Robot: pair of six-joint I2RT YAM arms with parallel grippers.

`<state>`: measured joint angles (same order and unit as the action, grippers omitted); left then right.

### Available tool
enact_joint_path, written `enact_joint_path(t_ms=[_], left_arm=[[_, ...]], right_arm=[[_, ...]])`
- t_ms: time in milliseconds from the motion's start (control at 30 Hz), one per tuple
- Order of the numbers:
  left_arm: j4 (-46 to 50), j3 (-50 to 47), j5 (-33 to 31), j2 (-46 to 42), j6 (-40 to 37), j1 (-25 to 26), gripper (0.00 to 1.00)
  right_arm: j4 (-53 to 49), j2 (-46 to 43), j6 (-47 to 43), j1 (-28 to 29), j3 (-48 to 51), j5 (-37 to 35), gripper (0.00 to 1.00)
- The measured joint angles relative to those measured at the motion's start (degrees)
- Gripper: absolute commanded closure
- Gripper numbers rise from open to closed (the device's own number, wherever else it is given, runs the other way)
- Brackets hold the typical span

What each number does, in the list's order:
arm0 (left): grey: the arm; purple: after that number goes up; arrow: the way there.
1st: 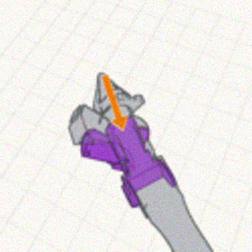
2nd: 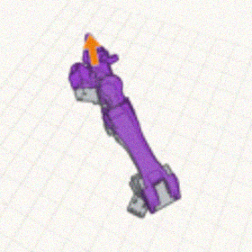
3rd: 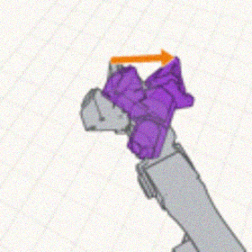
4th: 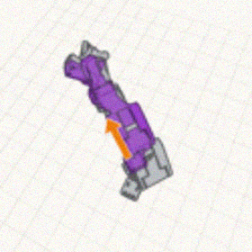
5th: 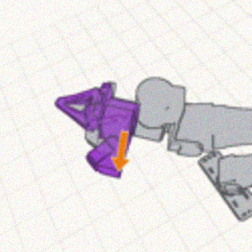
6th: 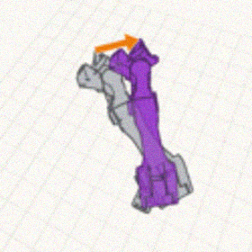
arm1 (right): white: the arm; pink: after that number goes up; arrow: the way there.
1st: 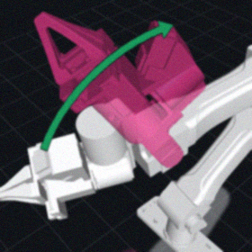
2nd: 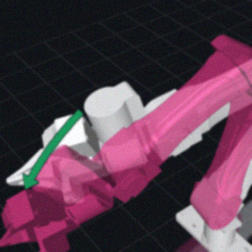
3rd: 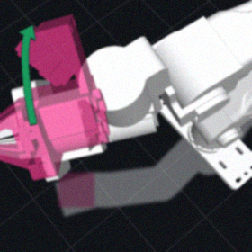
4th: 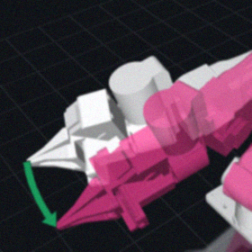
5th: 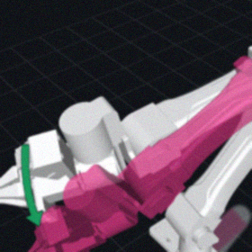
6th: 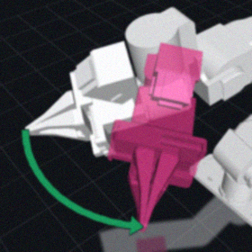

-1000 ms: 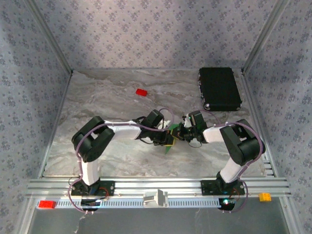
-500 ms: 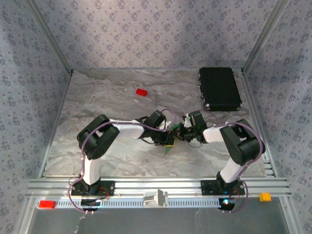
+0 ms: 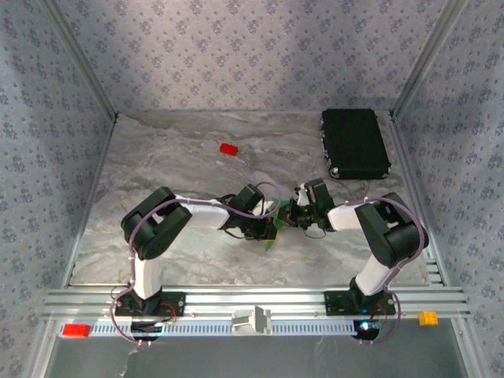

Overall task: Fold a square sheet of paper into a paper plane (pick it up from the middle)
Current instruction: Fold the wing for the fifth time at the center of the table.

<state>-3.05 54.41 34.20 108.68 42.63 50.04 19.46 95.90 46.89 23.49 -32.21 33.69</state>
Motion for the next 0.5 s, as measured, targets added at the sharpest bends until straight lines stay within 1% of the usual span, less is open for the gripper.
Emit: enact_joint_path(t_ms=[167, 500], left_arm=[[0.5, -2.1, -0.9, -2.1, -0.3, 0.4, 1.00], [8.4, -4.1, -2.2, -6.1, -4.2, 1.6, 1.00]], right_arm=[[0.0, 0.0, 0.0, 0.2, 0.0, 0.0, 0.94], [0.0, 0.0, 0.0, 0.2, 0.0, -0.1, 0.93]])
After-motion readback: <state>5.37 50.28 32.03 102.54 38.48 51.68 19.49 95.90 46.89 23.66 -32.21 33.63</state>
